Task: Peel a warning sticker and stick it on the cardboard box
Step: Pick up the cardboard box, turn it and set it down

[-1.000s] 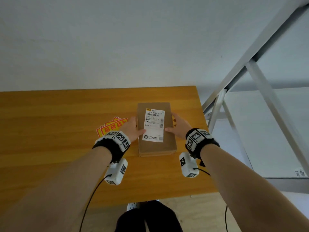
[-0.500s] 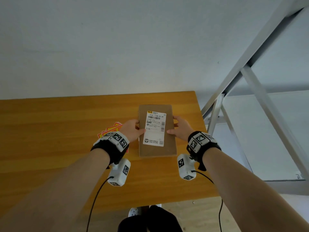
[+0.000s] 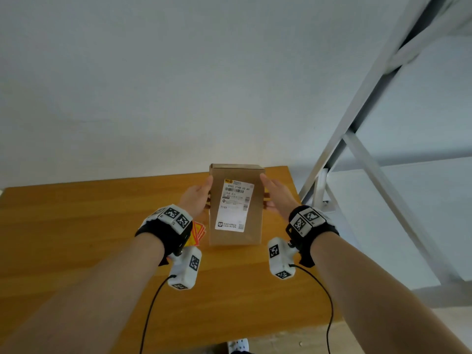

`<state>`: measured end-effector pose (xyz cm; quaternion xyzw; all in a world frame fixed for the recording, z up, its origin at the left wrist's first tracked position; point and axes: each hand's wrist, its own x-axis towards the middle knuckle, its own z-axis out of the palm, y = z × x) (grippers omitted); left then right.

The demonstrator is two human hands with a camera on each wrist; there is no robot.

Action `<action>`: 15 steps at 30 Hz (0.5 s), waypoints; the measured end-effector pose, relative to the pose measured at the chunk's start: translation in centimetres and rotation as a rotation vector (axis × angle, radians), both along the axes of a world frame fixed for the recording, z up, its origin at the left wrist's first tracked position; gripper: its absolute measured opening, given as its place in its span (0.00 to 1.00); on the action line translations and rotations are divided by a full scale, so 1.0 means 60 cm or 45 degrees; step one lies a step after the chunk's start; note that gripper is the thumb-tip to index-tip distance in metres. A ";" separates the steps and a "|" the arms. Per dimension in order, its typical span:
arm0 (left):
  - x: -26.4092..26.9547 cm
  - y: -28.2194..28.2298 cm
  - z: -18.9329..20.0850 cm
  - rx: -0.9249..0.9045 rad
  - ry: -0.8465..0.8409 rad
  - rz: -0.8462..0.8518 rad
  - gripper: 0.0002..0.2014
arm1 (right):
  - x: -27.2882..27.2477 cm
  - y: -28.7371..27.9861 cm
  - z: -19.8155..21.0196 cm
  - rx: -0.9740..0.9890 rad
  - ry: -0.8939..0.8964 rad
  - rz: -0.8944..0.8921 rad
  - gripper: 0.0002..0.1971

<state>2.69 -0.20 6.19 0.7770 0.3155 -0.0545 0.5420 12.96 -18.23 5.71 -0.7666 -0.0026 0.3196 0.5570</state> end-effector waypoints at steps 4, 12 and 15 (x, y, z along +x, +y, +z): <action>0.016 0.018 -0.027 0.008 -0.014 0.091 0.52 | 0.005 0.007 0.007 0.036 0.018 -0.053 0.34; 0.007 -0.013 0.040 -0.087 -0.024 0.138 0.23 | 0.011 0.016 -0.003 0.004 0.016 -0.073 0.34; 0.014 -0.007 0.030 -0.177 -0.022 0.138 0.26 | 0.010 0.015 -0.004 0.022 0.048 -0.070 0.38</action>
